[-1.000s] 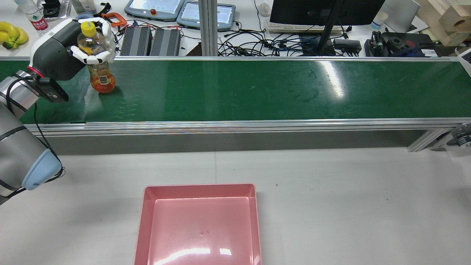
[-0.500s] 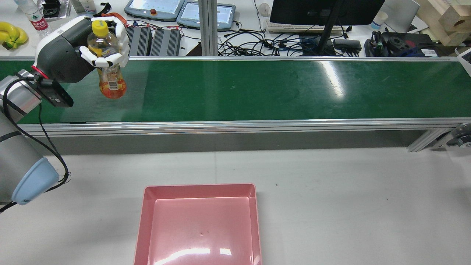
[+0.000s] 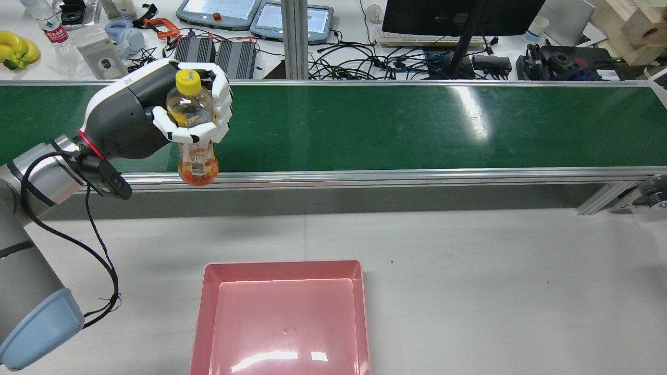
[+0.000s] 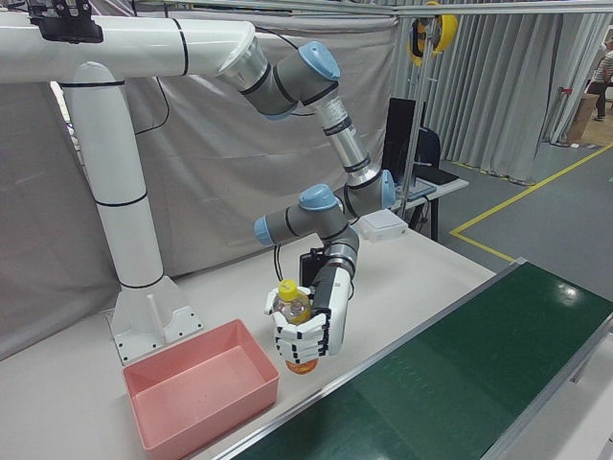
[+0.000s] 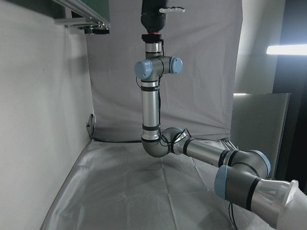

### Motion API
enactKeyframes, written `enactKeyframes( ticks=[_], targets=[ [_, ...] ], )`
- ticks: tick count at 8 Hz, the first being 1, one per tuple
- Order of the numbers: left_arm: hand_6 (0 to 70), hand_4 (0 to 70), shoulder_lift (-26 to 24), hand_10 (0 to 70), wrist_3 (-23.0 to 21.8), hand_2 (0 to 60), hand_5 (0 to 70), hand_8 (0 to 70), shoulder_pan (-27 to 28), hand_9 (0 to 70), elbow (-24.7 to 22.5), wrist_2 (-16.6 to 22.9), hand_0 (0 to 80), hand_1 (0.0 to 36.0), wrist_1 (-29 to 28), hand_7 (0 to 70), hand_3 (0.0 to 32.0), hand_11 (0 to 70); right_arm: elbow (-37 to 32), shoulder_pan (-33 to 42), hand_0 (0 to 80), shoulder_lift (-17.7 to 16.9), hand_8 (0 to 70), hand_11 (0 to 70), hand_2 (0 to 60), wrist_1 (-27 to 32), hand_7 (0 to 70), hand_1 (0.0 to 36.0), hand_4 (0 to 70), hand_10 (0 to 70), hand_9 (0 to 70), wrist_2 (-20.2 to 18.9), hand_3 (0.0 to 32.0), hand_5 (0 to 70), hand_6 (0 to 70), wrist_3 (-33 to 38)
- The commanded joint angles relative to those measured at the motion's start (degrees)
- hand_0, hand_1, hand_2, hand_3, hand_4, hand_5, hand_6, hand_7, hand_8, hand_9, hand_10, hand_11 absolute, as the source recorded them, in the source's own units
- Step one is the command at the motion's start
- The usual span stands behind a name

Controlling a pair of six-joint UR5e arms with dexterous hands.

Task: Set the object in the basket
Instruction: 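Lift the bottle off the belt and carry it over the pink tray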

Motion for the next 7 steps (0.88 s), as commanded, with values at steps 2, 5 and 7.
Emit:
enactKeyframes(
  ticks=[2,5,7],
  targets=[
    [70.0,70.0,-0.61,70.0,8.34,60.0,70.0,70.0,12.97,70.0,-1.65,-0.01,63.5,28.4,0.88,70.0,0.0,70.0,0.00,0.00,0.0,0.00,0.0,0.0,0.0,0.00,0.0,0.0,0.0,0.0,0.0,0.00,0.0,0.0,0.0,-0.09],
    [70.0,70.0,-2.18,70.0,9.33,60.0,70.0,70.0,20.80,70.0,-1.39,-0.27,67.5,26.0,0.88,70.0,0.0,70.0,-0.09,0.00,0.0,0.00,0.0,0.0,0.0,0.00,0.0,0.0,0.0,0.0,0.0,0.00,0.0,0.0,0.0,-0.09],
    [70.0,70.0,-2.37,70.0,9.16,60.0,70.0,70.0,21.88,70.0,-1.21,-0.10,69.8,24.5,1.06,70.0,0.0,70.0,0.00,0.00,0.0,0.00,0.0,0.0,0.0,0.00,0.0,0.0,0.0,0.0,0.0,0.00,0.0,0.0,0.0,0.00]
  ],
)
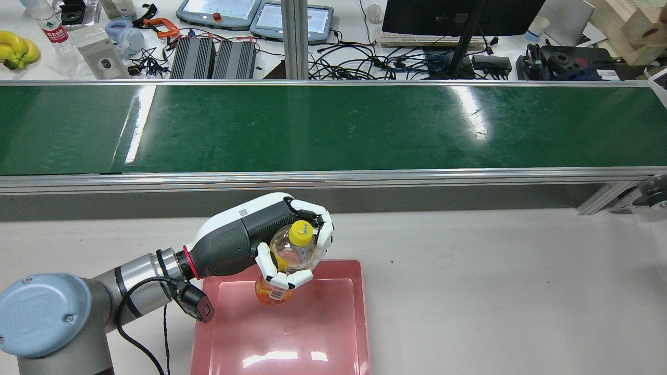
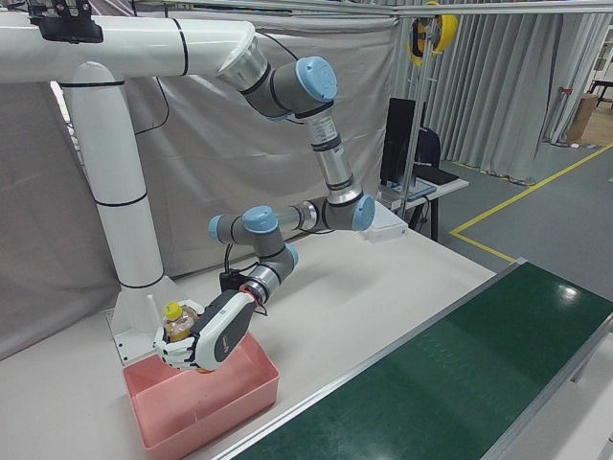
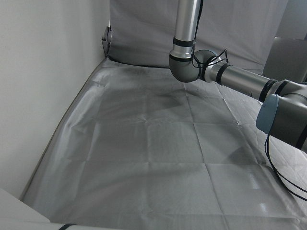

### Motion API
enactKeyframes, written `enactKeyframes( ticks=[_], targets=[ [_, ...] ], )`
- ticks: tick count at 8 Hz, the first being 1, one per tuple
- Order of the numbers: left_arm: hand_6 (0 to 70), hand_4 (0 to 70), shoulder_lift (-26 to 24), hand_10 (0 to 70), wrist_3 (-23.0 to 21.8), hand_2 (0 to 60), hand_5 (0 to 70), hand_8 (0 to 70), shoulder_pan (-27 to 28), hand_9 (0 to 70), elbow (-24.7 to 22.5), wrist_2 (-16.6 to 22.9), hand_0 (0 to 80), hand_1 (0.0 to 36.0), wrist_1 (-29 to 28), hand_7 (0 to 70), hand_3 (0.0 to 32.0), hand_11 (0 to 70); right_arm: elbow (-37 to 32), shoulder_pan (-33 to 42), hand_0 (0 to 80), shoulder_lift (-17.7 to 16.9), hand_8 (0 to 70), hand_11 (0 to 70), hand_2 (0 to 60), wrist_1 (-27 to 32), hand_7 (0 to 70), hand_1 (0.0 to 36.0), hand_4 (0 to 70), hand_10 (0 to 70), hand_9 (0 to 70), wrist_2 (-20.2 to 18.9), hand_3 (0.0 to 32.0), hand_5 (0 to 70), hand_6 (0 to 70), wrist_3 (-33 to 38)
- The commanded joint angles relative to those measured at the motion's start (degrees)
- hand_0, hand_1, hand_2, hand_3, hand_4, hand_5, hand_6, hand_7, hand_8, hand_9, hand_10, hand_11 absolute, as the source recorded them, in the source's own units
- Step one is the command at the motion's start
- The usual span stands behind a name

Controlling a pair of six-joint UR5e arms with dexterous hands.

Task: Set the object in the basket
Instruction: 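Lift the bottle off the belt and carry it over the pink tray, then lower the bottle into the tray and open the left hand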

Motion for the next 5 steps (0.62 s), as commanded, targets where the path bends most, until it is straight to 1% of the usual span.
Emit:
enactKeyframes(
  ticks=[1,2,3,4,5],
  targets=[
    [70.0,70.0,-0.13,70.0,-0.95,51.4,70.0,70.0,1.60,70.0,-0.20,0.87,75.7,19.9,-0.04,70.0,0.0,70.0,0.02,0.00,0.0,0.00,0.0,0.0,0.0,0.00,0.0,0.0,0.0,0.0,0.0,0.00,0.0,0.0,0.0,0.03],
    [69.5,70.0,-0.13,56.4,-2.87,0.0,70.0,63.0,1.08,70.0,-0.29,3.83,80.0,10.7,-0.04,70.0,0.0,70.0,0.02,0.00,0.0,0.00,0.0,0.0,0.0,0.00,0.0,0.0,0.0,0.0,0.0,0.00,0.0,0.0,0.0,0.03],
    [28.3,52.2,0.04,39.6,-3.33,0.0,70.0,34.3,0.46,52.6,-2.12,5.69,80.0,8.1,0.48,64.9,0.0,56.5,0.02,0.00,0.0,0.00,0.0,0.0,0.0,0.00,0.0,0.0,0.0,0.0,0.0,0.00,0.0,0.0,0.0,0.03],
    [21.8,18.8,0.31,35.8,-3.33,0.0,69.7,29.8,-0.50,48.3,-4.49,5.62,80.0,10.0,1.10,61.5,0.0,52.1,0.02,0.00,0.0,0.00,0.0,0.0,0.0,0.00,0.0,0.0,0.0,0.0,0.0,0.00,0.0,0.0,0.0,0.03],
    [17.9,6.3,0.40,31.1,-3.33,0.0,56.7,23.5,-0.68,40.5,-5.47,5.71,80.0,11.2,1.10,54.9,0.0,46.5,0.02,0.00,0.0,0.00,0.0,0.0,0.0,0.00,0.0,0.0,0.0,0.0,0.0,0.00,0.0,0.0,0.0,0.03]
  ],
)
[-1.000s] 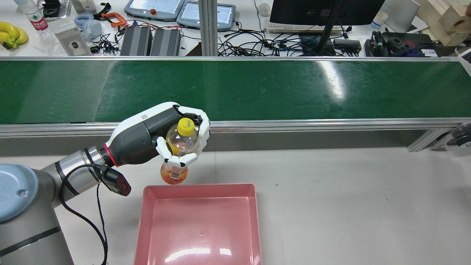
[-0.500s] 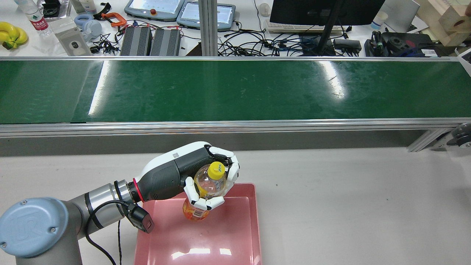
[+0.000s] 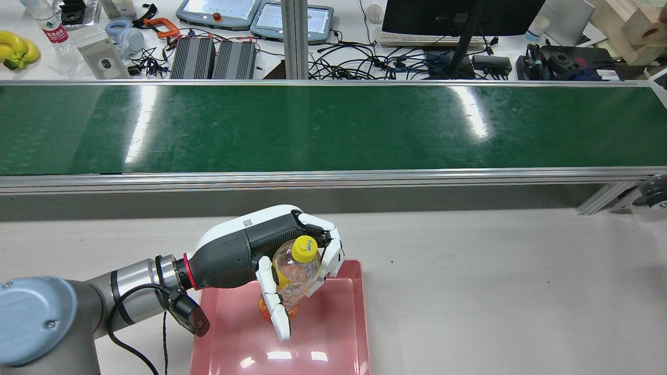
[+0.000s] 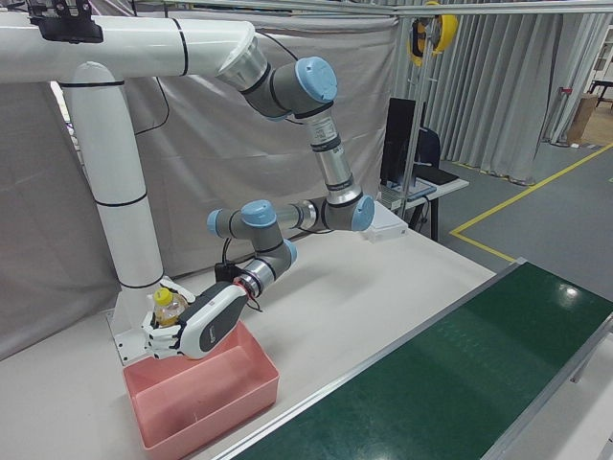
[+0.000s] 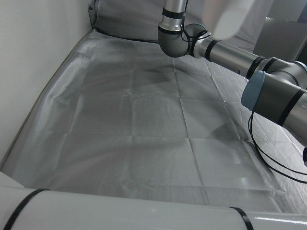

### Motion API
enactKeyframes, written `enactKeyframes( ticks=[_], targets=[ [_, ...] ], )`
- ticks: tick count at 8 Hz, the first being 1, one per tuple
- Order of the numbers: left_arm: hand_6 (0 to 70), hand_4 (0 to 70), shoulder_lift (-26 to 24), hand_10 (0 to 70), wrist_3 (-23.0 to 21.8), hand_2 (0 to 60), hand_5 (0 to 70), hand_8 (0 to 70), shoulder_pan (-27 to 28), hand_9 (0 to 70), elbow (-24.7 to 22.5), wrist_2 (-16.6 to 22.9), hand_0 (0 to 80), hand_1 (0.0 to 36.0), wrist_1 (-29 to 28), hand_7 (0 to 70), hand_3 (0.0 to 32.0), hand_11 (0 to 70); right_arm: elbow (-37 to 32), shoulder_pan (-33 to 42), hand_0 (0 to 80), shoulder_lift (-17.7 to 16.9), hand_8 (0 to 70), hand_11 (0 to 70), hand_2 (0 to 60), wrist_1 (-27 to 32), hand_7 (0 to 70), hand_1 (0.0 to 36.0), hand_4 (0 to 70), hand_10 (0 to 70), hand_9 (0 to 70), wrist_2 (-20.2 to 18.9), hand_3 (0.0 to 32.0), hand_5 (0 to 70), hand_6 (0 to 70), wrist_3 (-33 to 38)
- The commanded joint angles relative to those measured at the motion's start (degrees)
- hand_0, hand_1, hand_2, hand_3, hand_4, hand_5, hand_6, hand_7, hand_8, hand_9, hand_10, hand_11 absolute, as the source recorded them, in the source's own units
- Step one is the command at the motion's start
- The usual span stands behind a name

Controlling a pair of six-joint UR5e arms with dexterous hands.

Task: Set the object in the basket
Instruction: 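Lower the bottle into the tray and open the left hand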

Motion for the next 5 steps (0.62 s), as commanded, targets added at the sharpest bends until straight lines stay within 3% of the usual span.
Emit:
enactKeyframes(
  ticks=[1,2,3,5],
  targets=[
    [8.8,0.1,0.31,18.9,-0.37,0.0,25.7,8.8,-0.83,17.1,-2.64,1.09,80.0,12.8,0.09,29.2,0.0,30.2,0.00,0.00,0.0,0.00,0.0,0.0,0.0,0.00,0.0,0.0,0.0,0.0,0.0,0.00,0.0,0.0,0.0,-0.09],
    [1.3,0.0,0.31,4.9,-0.37,0.0,7.8,0.0,-1.17,0.7,-2.38,1.70,69.6,11.9,-1.13,9.3,0.0,9.7,0.00,0.00,0.0,0.00,0.0,0.0,0.0,0.00,0.0,0.0,0.0,0.0,0.0,0.00,0.0,0.0,0.0,0.00],
    [0.0,0.1,0.22,0.0,-0.37,0.0,0.0,0.0,-1.09,0.0,-2.29,1.97,64.5,11.3,-1.40,4.8,0.0,0.2,0.00,0.00,0.0,0.00,0.0,0.0,0.0,0.00,0.0,0.0,0.0,0.0,0.0,0.00,0.0,0.0,0.0,0.00],
    [0.0,0.0,0.31,0.0,-0.37,0.0,0.0,0.0,-1.00,0.0,-2.29,1.97,60.3,9.8,-1.41,2.7,0.8,0.0,0.00,0.00,0.0,0.00,0.0,0.0,0.0,0.00,0.0,0.0,0.0,0.0,0.0,0.00,0.0,0.0,0.0,0.00]
  ],
)
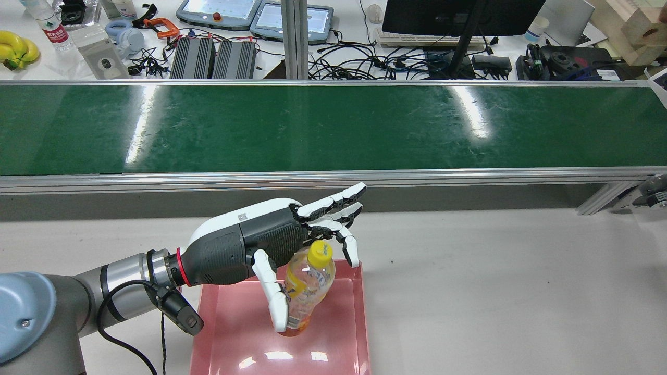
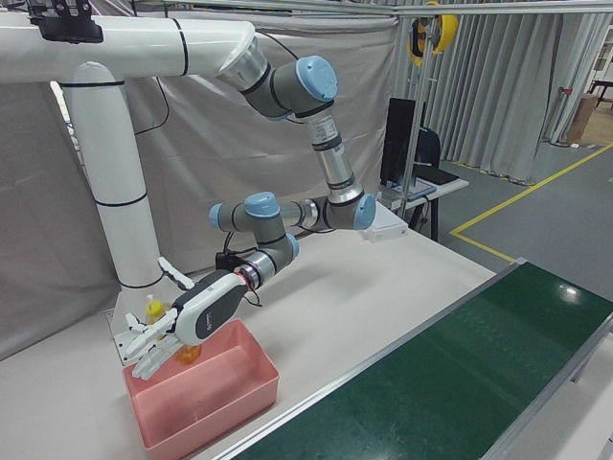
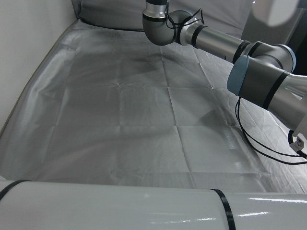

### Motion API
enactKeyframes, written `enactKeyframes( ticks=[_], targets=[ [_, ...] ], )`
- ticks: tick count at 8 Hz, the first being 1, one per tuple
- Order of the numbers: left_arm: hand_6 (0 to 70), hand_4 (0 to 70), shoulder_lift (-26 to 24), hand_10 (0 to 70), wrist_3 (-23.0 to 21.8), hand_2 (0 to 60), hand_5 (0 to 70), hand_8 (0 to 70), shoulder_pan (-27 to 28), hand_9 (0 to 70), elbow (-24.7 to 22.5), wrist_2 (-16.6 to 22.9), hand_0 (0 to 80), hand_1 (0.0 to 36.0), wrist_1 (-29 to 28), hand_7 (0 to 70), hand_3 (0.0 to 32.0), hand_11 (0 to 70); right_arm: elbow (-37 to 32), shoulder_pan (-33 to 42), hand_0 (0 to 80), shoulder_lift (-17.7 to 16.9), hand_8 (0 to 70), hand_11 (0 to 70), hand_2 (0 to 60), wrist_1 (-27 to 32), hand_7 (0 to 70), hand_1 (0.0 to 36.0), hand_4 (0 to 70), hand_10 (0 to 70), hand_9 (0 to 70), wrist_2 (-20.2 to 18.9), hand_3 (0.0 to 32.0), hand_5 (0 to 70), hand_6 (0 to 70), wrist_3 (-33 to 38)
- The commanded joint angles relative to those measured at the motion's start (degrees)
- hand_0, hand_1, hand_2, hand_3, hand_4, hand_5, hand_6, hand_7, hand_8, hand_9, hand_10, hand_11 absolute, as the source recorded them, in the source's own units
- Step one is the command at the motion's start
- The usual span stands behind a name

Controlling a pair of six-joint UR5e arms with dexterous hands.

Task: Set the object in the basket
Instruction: 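Lower the bottle into the tray and open the left hand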

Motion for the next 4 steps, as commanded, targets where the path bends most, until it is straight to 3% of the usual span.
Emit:
enactKeyframes(
  ticks=[1,4],
  targets=[
    [0.0,0.0,0.06,0.0,0.00,0.0,0.0,0.0,0.06,0.0,0.05,0.14,59.4,9.5,-0.21,2.1,0.0,0.0,0.00,0.00,0.0,0.00,0.0,0.0,0.0,0.00,0.0,0.0,0.0,0.0,0.0,0.00,0.0,0.0,0.0,0.01],
    [0.0,0.0,0.06,0.0,0.00,0.0,0.0,0.0,0.15,0.0,0.05,0.14,59.1,9.5,-0.21,1.3,0.0,0.0,0.00,0.00,0.0,0.00,0.0,0.0,0.0,0.00,0.0,0.0,0.0,0.0,0.0,0.00,0.0,0.0,0.0,0.01]
  ],
)
